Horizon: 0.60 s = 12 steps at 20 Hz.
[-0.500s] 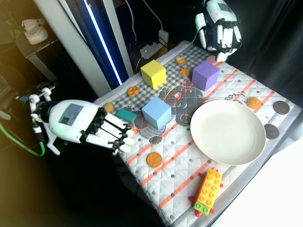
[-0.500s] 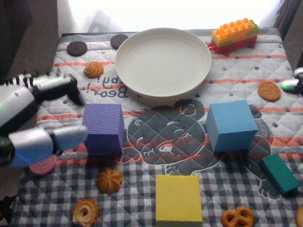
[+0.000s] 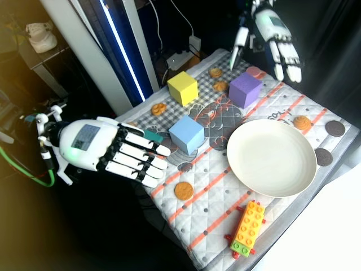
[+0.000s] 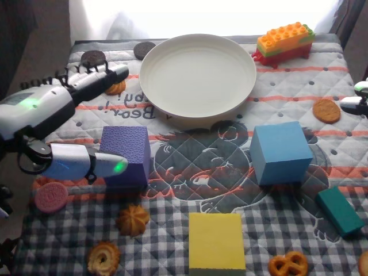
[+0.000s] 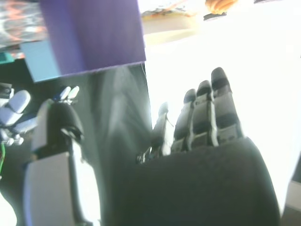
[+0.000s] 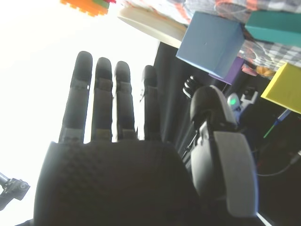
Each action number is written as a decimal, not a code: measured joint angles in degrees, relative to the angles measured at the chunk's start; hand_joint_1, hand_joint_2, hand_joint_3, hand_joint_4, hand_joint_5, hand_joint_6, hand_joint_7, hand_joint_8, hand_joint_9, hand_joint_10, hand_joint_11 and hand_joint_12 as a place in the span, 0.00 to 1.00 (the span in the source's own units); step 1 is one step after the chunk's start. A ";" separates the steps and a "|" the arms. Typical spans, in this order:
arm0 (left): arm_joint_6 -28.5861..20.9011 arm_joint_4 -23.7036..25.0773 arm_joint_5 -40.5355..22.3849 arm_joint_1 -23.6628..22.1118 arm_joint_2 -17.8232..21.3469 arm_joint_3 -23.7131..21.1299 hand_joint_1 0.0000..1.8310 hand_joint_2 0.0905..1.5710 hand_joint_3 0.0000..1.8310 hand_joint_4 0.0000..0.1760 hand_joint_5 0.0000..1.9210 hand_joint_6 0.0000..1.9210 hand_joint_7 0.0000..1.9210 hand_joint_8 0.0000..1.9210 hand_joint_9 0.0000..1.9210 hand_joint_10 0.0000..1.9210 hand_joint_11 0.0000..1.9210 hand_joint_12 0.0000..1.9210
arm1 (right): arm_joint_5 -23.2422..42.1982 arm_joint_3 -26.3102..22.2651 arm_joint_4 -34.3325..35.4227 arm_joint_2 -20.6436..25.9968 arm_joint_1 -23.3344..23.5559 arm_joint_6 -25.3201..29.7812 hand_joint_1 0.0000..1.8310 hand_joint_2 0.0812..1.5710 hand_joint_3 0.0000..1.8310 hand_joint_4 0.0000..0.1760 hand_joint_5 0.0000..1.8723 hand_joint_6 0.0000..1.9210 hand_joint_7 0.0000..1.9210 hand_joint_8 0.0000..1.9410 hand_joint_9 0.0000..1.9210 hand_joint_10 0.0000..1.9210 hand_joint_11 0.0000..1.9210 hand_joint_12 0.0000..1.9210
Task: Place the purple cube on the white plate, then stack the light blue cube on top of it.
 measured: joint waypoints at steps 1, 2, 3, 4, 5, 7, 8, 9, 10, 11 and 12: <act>0.02 0.72 2.01 -0.50 -0.46 0.50 0.43 0.53 0.00 1.00 0.01 0.00 0.05 0.00 0.10 0.01 0.00 0.25 | -0.02 0.00 -0.02 0.00 -0.02 0.02 0.13 0.83 0.00 0.43 0.21 0.00 0.19 0.00 0.19 0.00 0.15 0.16; 0.04 1.40 4.11 -1.18 -0.90 0.98 0.43 0.53 0.00 1.00 0.03 0.00 0.07 0.00 0.12 0.01 0.00 0.24 | -0.04 0.00 -0.04 0.00 0.00 0.02 0.15 0.83 0.00 0.37 0.22 0.00 0.20 0.00 0.19 0.00 0.16 0.17; 0.02 1.75 5.44 -1.73 -0.98 1.01 0.39 0.55 0.00 1.00 0.04 0.00 0.09 0.00 0.14 0.00 0.00 0.24 | 0.04 0.00 -0.07 -0.04 -0.02 0.04 0.16 0.83 0.00 0.38 0.22 0.00 0.20 0.00 0.19 0.00 0.16 0.17; 0.04 2.78 6.19 -1.77 -1.16 1.22 0.39 0.56 0.00 1.00 0.06 0.00 0.10 0.00 0.14 0.00 0.00 0.23 | 0.00 0.02 -0.04 -0.07 -0.02 0.09 0.16 0.83 0.00 0.39 0.22 0.00 0.19 0.00 0.19 0.00 0.14 0.16; 0.02 2.67 6.49 -1.81 -1.36 1.33 0.40 0.55 0.00 1.00 0.07 0.00 0.12 0.00 0.15 0.00 0.00 0.25 | -0.02 0.04 -0.04 -0.07 -0.02 0.09 0.16 0.83 0.00 0.39 0.22 0.00 0.19 0.00 0.19 0.00 0.14 0.16; 0.02 2.58 7.28 -1.90 -1.44 1.36 0.44 0.55 0.00 0.89 0.08 0.00 0.15 0.00 0.16 0.00 0.00 0.28 | -0.02 0.07 0.00 -0.09 -0.02 0.09 0.13 0.83 0.00 0.40 0.22 0.00 0.19 0.00 0.19 0.00 0.15 0.17; 0.00 2.60 7.28 -1.92 -1.57 1.60 0.46 0.55 0.00 0.68 0.11 0.01 0.17 0.01 0.17 0.00 0.00 0.31 | -0.02 0.11 -0.04 -0.17 -0.02 0.09 0.13 0.83 0.00 0.39 0.22 0.00 0.19 0.00 0.19 0.00 0.15 0.17; 0.02 2.27 7.67 -2.34 -1.81 2.03 0.50 0.57 0.00 0.29 0.17 0.01 0.21 0.01 0.20 0.01 0.00 0.34 | 0.00 0.11 -0.02 -0.33 -0.02 0.09 0.11 0.84 0.00 0.45 0.21 0.00 0.19 0.00 0.19 0.00 0.14 0.17; 0.02 2.29 7.63 -2.60 -2.05 2.40 0.53 0.58 0.00 0.30 0.20 0.01 0.26 0.01 0.23 0.01 0.00 0.37 | -0.04 0.11 -0.07 -0.37 -0.09 0.09 0.11 0.84 0.00 0.42 0.21 0.00 0.18 0.00 0.19 0.00 0.14 0.17; 0.04 2.27 7.87 -3.23 -2.64 2.75 0.53 0.59 0.00 0.29 0.22 0.01 0.28 0.01 0.25 0.01 0.00 0.38 | 0.04 0.11 -0.07 -0.42 -0.42 0.09 0.10 0.84 0.00 0.40 0.21 0.00 0.18 0.00 0.19 0.00 0.14 0.17; 0.02 2.71 8.11 -3.85 -3.32 3.15 0.56 0.59 0.00 0.29 0.24 0.01 0.30 0.01 0.27 0.01 0.00 0.40 | -0.02 0.11 -0.04 -0.48 -0.42 0.09 0.09 0.85 0.00 0.41 0.21 0.00 0.18 0.00 0.18 0.00 0.13 0.17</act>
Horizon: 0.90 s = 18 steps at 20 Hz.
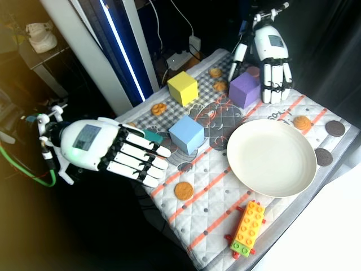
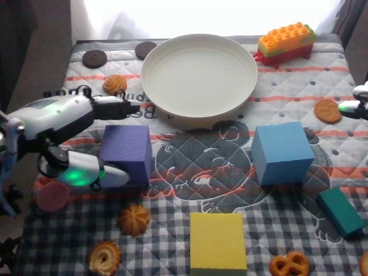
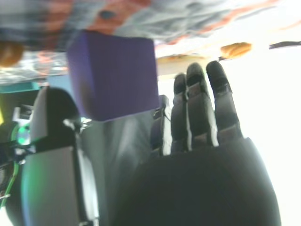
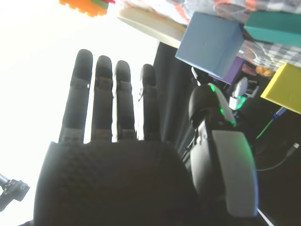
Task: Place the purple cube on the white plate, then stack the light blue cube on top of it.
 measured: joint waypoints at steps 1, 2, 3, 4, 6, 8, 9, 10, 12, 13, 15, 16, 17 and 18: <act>-0.02 0.46 0.50 -0.59 -0.83 0.35 0.58 0.61 0.00 0.24 0.25 0.00 0.32 0.01 0.28 0.01 0.00 0.39 | -0.02 0.02 -0.04 0.00 0.00 0.00 0.12 0.84 0.00 0.38 0.21 0.00 0.18 0.00 0.18 0.00 0.13 0.17; -0.04 0.57 0.90 -0.85 -1.22 0.48 0.58 0.61 0.00 0.19 0.26 0.00 0.32 0.01 0.30 0.01 0.00 0.39 | 0.02 0.04 0.00 0.00 0.00 0.02 0.12 0.84 0.00 0.40 0.21 0.00 0.18 0.00 0.18 0.00 0.14 0.17; -0.02 0.87 1.27 -0.85 -1.33 0.59 0.60 0.61 0.00 0.20 0.26 0.00 0.34 0.01 0.32 0.02 0.00 0.39 | 0.04 0.13 0.00 0.00 0.00 0.04 0.12 0.84 0.00 0.41 0.22 0.00 0.18 0.00 0.18 0.00 0.14 0.17; -0.02 0.70 1.25 -0.85 -1.33 0.59 0.61 0.62 0.00 0.34 0.28 0.00 0.38 0.02 0.35 0.03 0.00 0.40 | 0.00 0.17 0.02 0.00 0.00 0.04 0.11 0.85 0.00 0.40 0.22 0.00 0.18 0.00 0.19 0.00 0.14 0.16; -0.04 0.28 1.20 -0.85 -1.33 0.70 0.66 0.69 0.01 0.00 0.46 0.38 0.46 0.51 0.44 0.06 0.08 0.48 | 0.00 0.17 0.11 0.00 0.00 0.26 0.10 0.85 0.00 0.45 0.21 0.00 0.18 0.00 0.18 0.00 0.14 0.16; 0.04 0.17 1.11 -1.57 -1.31 0.70 0.67 0.70 0.00 0.00 0.53 0.39 0.46 0.68 0.38 0.49 0.15 0.72 | 0.00 0.17 -0.20 0.00 0.00 0.59 0.10 0.85 0.00 0.47 0.21 0.00 0.18 0.00 0.18 0.00 0.14 0.16; 0.07 0.39 0.90 -2.95 -1.31 0.72 0.67 0.70 0.00 0.00 0.50 0.43 0.48 0.65 0.38 0.55 0.21 0.75 | 0.00 0.17 -0.04 0.00 0.00 0.72 0.11 0.85 0.00 0.41 0.22 0.00 0.18 0.00 0.18 0.00 0.14 0.16; 0.04 0.61 0.66 -3.65 -1.31 0.70 0.68 0.70 0.00 0.00 0.52 0.40 0.50 0.63 0.41 0.56 0.26 0.73 | 0.00 0.17 0.02 0.00 0.00 0.74 0.13 0.84 0.00 0.37 0.23 0.00 0.19 0.00 0.18 0.00 0.14 0.16; -0.02 2.12 0.02 -6.34 -1.33 1.62 0.69 0.70 0.00 0.00 0.53 0.36 0.49 0.67 0.42 0.57 0.32 0.74 | 0.00 0.17 0.00 0.00 0.00 0.74 0.15 0.85 0.00 0.34 0.23 0.00 0.19 0.00 0.18 0.00 0.13 0.15; 0.02 2.45 0.44 -8.24 -1.90 2.99 0.68 0.70 0.00 0.00 0.51 0.41 0.48 0.66 0.41 0.53 0.28 0.69 | 0.00 0.17 0.00 0.00 0.00 0.74 0.15 0.85 0.00 0.40 0.22 0.00 0.18 0.00 0.17 0.00 0.13 0.15; 0.11 2.27 2.05 -11.72 -3.74 6.29 0.68 0.70 0.00 0.00 0.54 0.37 0.49 0.64 0.41 0.51 0.29 0.70 | 0.09 0.39 -0.02 -0.20 0.00 0.74 0.17 0.85 0.00 0.32 0.22 0.00 0.18 0.00 0.16 0.00 0.12 0.15; 0.17 2.49 3.41 -13.79 -5.35 8.24 0.68 0.69 0.00 0.00 0.55 0.38 0.50 0.60 0.43 0.47 0.34 0.66 | 0.02 0.42 0.09 -0.44 0.00 0.76 0.17 0.85 0.00 0.34 0.22 0.00 0.19 0.00 0.17 0.00 0.13 0.15; 0.17 2.69 4.59 -15.23 -6.75 9.68 0.68 0.68 0.00 0.00 0.56 0.36 0.51 0.59 0.44 0.46 0.36 0.66 | 0.00 0.42 0.00 -0.61 0.00 0.76 0.17 0.85 0.00 0.33 0.22 0.00 0.19 0.00 0.18 0.00 0.14 0.15; 0.11 2.97 5.62 -16.33 -8.31 11.13 0.68 0.68 0.00 0.00 0.56 0.35 0.51 0.59 0.44 0.46 0.34 0.68 | 0.02 0.44 -0.07 -0.76 0.00 0.79 0.18 0.85 0.00 0.43 0.21 0.00 0.18 0.00 0.17 0.00 0.13 0.15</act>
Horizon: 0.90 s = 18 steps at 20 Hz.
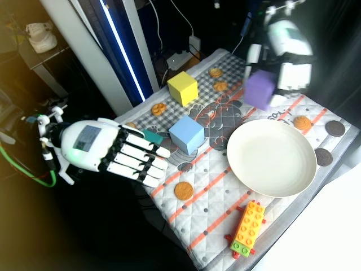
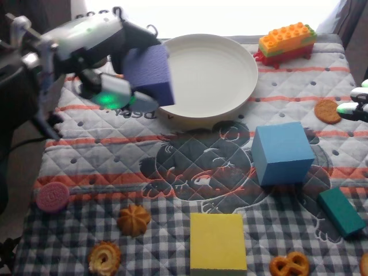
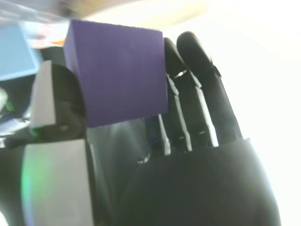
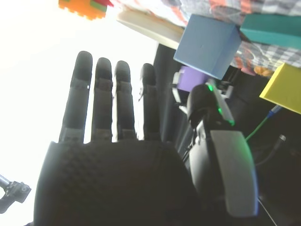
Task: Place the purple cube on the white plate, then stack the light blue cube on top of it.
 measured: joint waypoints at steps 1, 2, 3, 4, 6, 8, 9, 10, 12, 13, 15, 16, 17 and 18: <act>0.02 0.07 1.27 -0.94 -1.75 1.51 0.68 0.68 0.00 0.00 0.56 0.35 0.50 0.61 0.42 0.49 0.33 0.69 | -0.07 0.17 -0.20 -0.07 0.00 0.00 0.16 0.85 0.00 0.48 0.21 0.00 0.19 0.00 0.18 0.00 0.14 0.16; 0.00 0.13 2.49 -1.62 -3.28 3.15 0.69 0.68 0.00 0.00 0.57 0.31 0.51 0.62 0.42 0.53 0.34 0.71 | -0.04 0.26 -0.11 -0.07 0.02 0.00 0.16 0.85 0.00 0.47 0.21 0.00 0.19 0.00 0.19 0.01 0.15 0.16; 0.04 0.13 3.80 -2.82 -5.99 6.03 0.69 0.68 0.00 0.00 0.57 0.30 0.51 0.63 0.43 0.51 0.34 0.68 | 0.02 0.46 0.07 -0.09 0.07 0.09 0.15 0.85 0.00 0.47 0.21 0.00 0.19 0.00 0.20 0.00 0.15 0.17; -0.02 0.11 4.79 -3.30 -7.26 7.58 0.69 0.68 0.00 0.00 0.56 0.33 0.51 0.61 0.43 0.45 0.34 0.61 | 0.04 0.72 -0.04 -0.24 0.07 0.20 0.13 0.85 0.00 0.45 0.21 0.00 0.19 0.00 0.19 0.00 0.15 0.17; 0.00 -0.94 6.49 -4.28 -10.40 11.32 0.68 0.68 0.00 0.00 0.57 0.33 0.53 0.58 0.47 0.36 0.33 0.55 | -0.04 1.46 -0.28 -1.09 0.48 0.87 0.12 0.85 0.00 0.42 0.21 0.00 0.19 0.00 0.19 0.00 0.14 0.18; 0.07 -1.62 9.42 -5.29 -13.68 15.41 0.69 0.68 0.00 0.00 0.55 0.34 0.52 0.61 0.47 0.41 0.33 0.63 | 0.04 2.16 -1.11 -1.97 0.90 1.92 0.11 0.85 0.00 0.41 0.21 0.00 0.19 0.00 0.19 0.00 0.14 0.18; 0.07 -1.90 10.99 -5.97 -15.34 17.33 0.69 0.69 0.00 0.00 0.54 0.34 0.50 0.65 0.45 0.50 0.33 0.74 | -0.07 2.36 -1.64 -2.19 1.22 2.08 0.12 0.85 0.00 0.32 0.21 0.00 0.19 0.00 0.19 0.00 0.14 0.18; 0.07 -2.19 11.76 -6.29 -16.55 18.93 0.68 0.72 0.00 0.00 0.52 0.36 0.45 0.74 0.40 0.67 0.30 0.88 | -0.04 2.49 -1.62 -2.36 1.29 2.14 0.12 0.85 0.00 0.33 0.21 0.00 0.19 0.00 0.19 0.00 0.14 0.18; 0.04 -2.78 13.35 -6.62 -18.60 21.49 0.64 0.69 0.00 0.00 0.52 0.46 0.39 0.69 0.33 0.80 0.23 0.95 | -0.11 2.93 -1.92 -2.62 1.70 2.38 0.10 0.85 0.00 0.38 0.21 0.00 0.19 0.00 0.20 0.00 0.15 0.19; 0.07 -2.78 14.01 -6.62 -19.21 22.14 0.62 0.69 0.00 0.00 0.52 0.48 0.37 0.67 0.31 0.84 0.21 0.98 | 0.02 3.13 -1.95 -2.78 1.70 2.58 0.09 0.85 0.00 0.38 0.21 0.00 0.19 0.00 0.20 0.00 0.15 0.19; 0.04 -3.15 15.28 -6.62 -19.58 22.60 0.68 0.72 0.00 0.00 0.47 0.46 0.47 0.70 0.31 0.68 0.13 0.92 | -0.02 3.19 -2.03 -2.80 1.73 2.86 0.09 0.85 0.00 0.43 0.21 0.00 0.19 0.00 0.19 0.00 0.14 0.19; 0.04 -3.43 15.45 -6.60 -19.58 22.62 0.59 0.71 0.00 0.10 0.47 0.54 0.42 0.45 0.30 0.60 0.09 0.87 | -0.11 3.19 -2.14 -2.80 1.90 3.02 0.11 0.84 0.00 0.38 0.22 0.00 0.19 0.00 0.19 0.00 0.12 0.22; 0.07 -3.58 15.52 -6.58 -19.58 22.69 0.56 0.72 0.00 0.59 0.46 0.57 0.41 0.36 0.30 0.57 0.08 0.85 | -0.02 3.19 -2.21 -2.82 1.92 3.10 0.12 0.85 0.00 0.33 0.23 0.00 0.19 0.00 0.19 0.00 0.10 0.25; 0.04 -3.80 15.43 -6.47 -19.58 22.91 0.53 0.68 0.00 0.30 0.39 0.25 0.38 0.38 0.24 0.64 0.02 0.89 | 0.00 3.19 -2.25 -2.82 1.92 3.10 0.12 0.85 0.00 0.31 0.23 0.00 0.19 0.00 0.18 0.00 0.08 0.28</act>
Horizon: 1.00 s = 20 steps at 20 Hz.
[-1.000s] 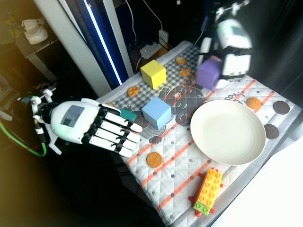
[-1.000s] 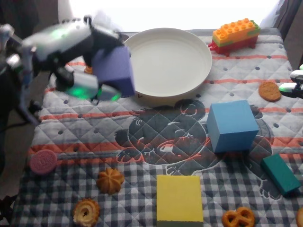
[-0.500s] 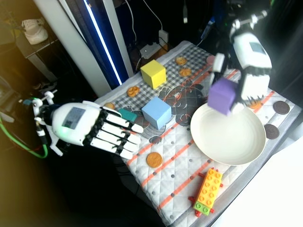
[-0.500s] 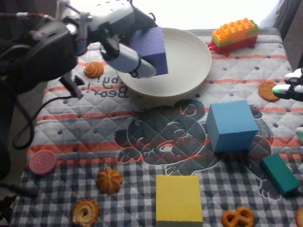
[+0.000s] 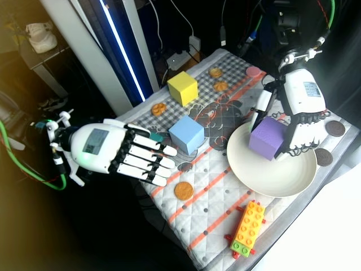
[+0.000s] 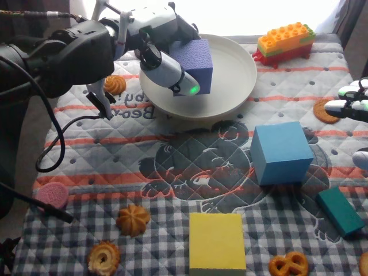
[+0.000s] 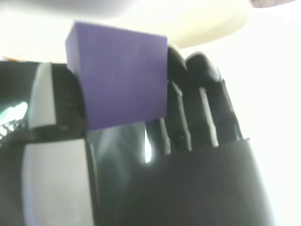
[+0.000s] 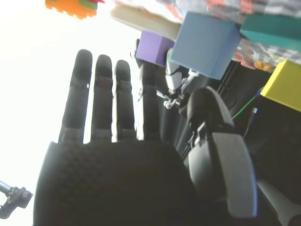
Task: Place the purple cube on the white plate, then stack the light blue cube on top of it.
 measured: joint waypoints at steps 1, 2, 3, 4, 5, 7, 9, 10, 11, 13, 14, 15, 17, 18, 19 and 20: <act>0.00 -0.31 0.26 0.04 0.00 0.24 0.49 0.67 0.00 0.31 0.38 0.09 0.35 0.34 0.22 0.57 0.00 0.81 | 0.00 0.00 -0.02 0.02 0.00 0.04 0.14 0.85 0.00 0.30 0.23 0.00 0.19 0.00 0.18 0.00 0.07 0.29; 0.02 -0.48 0.26 0.20 0.00 0.26 0.49 0.65 0.00 0.28 0.38 0.03 0.35 0.31 0.21 0.53 0.00 0.79 | -0.04 0.00 0.00 0.02 0.00 0.04 0.14 0.86 0.00 0.26 0.23 0.00 0.19 0.00 0.18 0.00 0.07 0.30; 0.02 -0.55 0.59 0.24 0.00 0.24 0.48 0.63 0.00 0.32 0.37 0.01 0.32 0.31 0.19 0.57 0.00 0.81 | -0.02 0.00 0.07 0.00 0.00 0.04 0.14 0.85 0.00 0.34 0.23 0.00 0.19 0.00 0.18 0.00 0.07 0.30; 0.02 -0.55 0.72 0.28 -0.07 0.24 0.48 0.60 0.00 0.46 0.33 0.00 0.30 0.29 0.16 0.59 0.00 0.82 | -0.02 0.02 0.07 0.00 0.00 0.04 0.13 0.86 0.00 0.42 0.22 0.00 0.19 0.00 0.18 0.00 0.07 0.30; 0.02 -0.61 0.74 0.28 -0.11 0.24 0.47 0.60 0.00 0.52 0.31 0.00 0.28 0.28 0.14 0.63 0.00 0.84 | -0.02 0.02 0.00 -0.04 0.00 0.04 0.14 0.86 0.00 0.39 0.22 0.00 0.19 0.00 0.18 0.00 0.07 0.31; 0.02 -0.61 0.55 0.57 -0.20 0.44 0.44 0.58 0.00 0.77 0.23 0.00 0.24 0.17 0.11 0.53 0.00 0.79 | -0.02 0.20 -0.02 -0.37 0.00 0.09 0.17 0.85 0.00 0.40 0.22 0.00 0.19 0.00 0.19 0.00 0.07 0.31; 0.02 -0.63 0.37 0.72 -0.24 0.42 0.44 0.55 0.00 0.97 0.18 0.00 0.24 0.04 0.11 0.41 0.00 0.73 | -0.07 0.24 0.00 -0.42 0.00 0.11 0.21 0.85 0.00 0.37 0.22 0.00 0.20 0.00 0.19 0.00 0.08 0.31; 0.02 -0.63 0.31 0.83 -0.24 0.39 0.44 0.53 0.00 0.99 0.14 0.00 0.22 0.01 0.12 0.35 0.00 0.72 | 0.00 0.26 0.00 -0.42 0.00 0.13 0.22 0.85 0.00 0.37 0.23 0.00 0.20 0.00 0.19 0.00 0.08 0.31; 0.04 -0.61 0.15 0.98 -0.24 0.33 0.44 0.52 0.00 1.00 0.12 0.00 0.20 0.00 0.13 0.30 0.00 0.70 | 0.00 0.24 0.00 -0.42 0.00 0.13 0.23 0.85 0.00 0.39 0.23 0.00 0.20 0.00 0.19 0.00 0.07 0.31; 0.00 -0.63 -0.42 1.53 -0.24 0.07 0.44 0.51 0.00 1.00 0.05 0.00 0.16 0.00 0.14 0.20 0.00 0.62 | -0.02 0.26 0.09 -0.48 0.00 0.13 0.26 0.85 0.00 0.36 0.23 0.00 0.20 0.00 0.18 0.00 0.07 0.32; 0.02 -0.63 -0.46 1.66 -0.24 -0.09 0.44 0.50 0.00 1.00 0.04 0.00 0.15 0.00 0.15 0.14 0.00 0.60 | -0.02 0.26 0.00 -0.48 0.00 0.13 0.27 0.85 0.00 0.32 0.23 0.00 0.20 0.00 0.18 0.00 0.07 0.32; 0.04 -0.63 -0.63 1.79 0.02 -0.83 0.43 0.50 0.00 1.00 0.04 0.00 0.12 0.00 0.14 0.10 0.00 0.55 | -0.07 0.26 0.04 -0.48 0.00 0.13 0.28 0.85 0.00 0.39 0.23 0.00 0.20 0.00 0.19 0.00 0.07 0.32; 0.02 -0.63 -2.01 2.12 1.84 -3.89 0.42 0.50 0.00 1.00 0.03 0.00 0.09 0.00 0.13 0.03 0.00 0.47 | 0.00 0.26 0.09 -0.59 0.00 0.17 0.30 0.85 0.00 0.36 0.23 0.00 0.20 0.00 0.18 0.00 0.07 0.32; 0.04 -0.52 -3.43 2.58 3.48 -6.03 0.41 0.49 0.00 1.00 0.01 0.00 0.08 0.00 0.12 0.02 0.00 0.46 | -0.02 0.26 -0.02 -0.59 0.02 0.24 0.30 0.85 0.00 0.31 0.23 0.00 0.20 0.00 0.18 0.00 0.06 0.32; 0.00 -0.63 -4.76 3.19 5.49 -8.41 0.41 0.48 0.00 1.00 0.00 0.00 0.06 0.00 0.11 0.01 0.00 0.41 | -0.26 0.26 -0.02 -0.59 0.44 0.24 0.30 0.85 0.00 0.31 0.22 0.00 0.20 0.00 0.18 0.00 0.06 0.32; -0.72 -0.57 -7.04 4.11 7.76 -11.04 0.40 0.48 0.00 1.00 0.00 0.00 0.06 0.00 0.11 0.01 0.00 0.40 | -0.44 0.33 0.07 -0.61 1.05 0.24 0.30 0.84 0.00 0.31 0.22 0.00 0.19 0.00 0.18 0.00 0.06 0.31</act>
